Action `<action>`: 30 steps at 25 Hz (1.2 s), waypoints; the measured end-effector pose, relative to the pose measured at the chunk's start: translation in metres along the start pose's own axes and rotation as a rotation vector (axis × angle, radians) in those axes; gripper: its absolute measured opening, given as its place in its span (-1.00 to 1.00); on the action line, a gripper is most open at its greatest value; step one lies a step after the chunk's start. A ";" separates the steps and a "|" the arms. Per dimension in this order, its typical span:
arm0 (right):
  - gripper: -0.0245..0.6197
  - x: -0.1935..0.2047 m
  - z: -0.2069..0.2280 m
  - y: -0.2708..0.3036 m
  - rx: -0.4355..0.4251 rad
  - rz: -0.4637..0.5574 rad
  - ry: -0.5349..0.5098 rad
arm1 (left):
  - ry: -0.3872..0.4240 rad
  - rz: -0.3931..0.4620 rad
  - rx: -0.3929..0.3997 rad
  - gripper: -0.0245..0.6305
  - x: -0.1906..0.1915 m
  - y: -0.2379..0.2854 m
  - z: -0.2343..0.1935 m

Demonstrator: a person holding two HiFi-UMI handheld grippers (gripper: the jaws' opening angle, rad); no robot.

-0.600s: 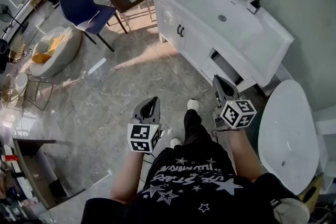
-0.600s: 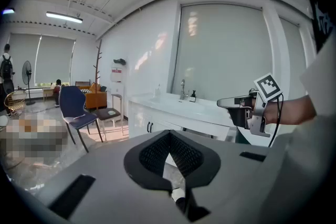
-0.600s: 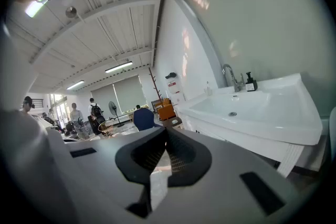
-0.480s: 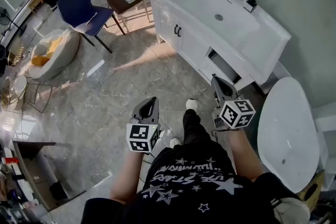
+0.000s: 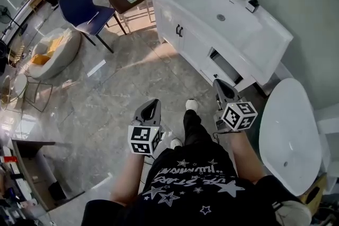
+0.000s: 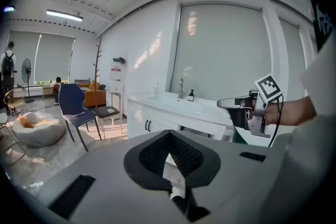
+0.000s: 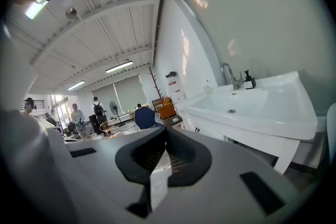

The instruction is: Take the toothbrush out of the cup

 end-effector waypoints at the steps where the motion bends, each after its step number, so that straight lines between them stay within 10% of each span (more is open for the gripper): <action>1: -0.88 -0.001 0.000 0.001 0.002 0.003 0.003 | 0.003 0.002 -0.002 -0.88 0.000 0.000 -0.002; 13: -0.85 -0.039 0.016 0.053 0.014 0.051 -0.015 | -0.005 0.019 -0.033 -0.88 -0.024 0.045 -0.035; 18: -0.33 -0.056 0.037 0.111 0.008 0.026 0.006 | -0.019 -0.009 -0.057 -0.88 -0.037 0.085 -0.060; 30: -0.18 -0.124 0.102 0.262 -0.019 -0.014 0.009 | -0.040 -0.037 -0.075 -0.88 -0.109 0.219 -0.109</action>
Point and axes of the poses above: the fingertips, and each gripper's own axes: y forward along the fingers, z to its right, x out of its underside, the point moved 3 cm from there along -y, backward along the fingers, and after that the axes turned 5 degrees about x, right-handed, at the moved point
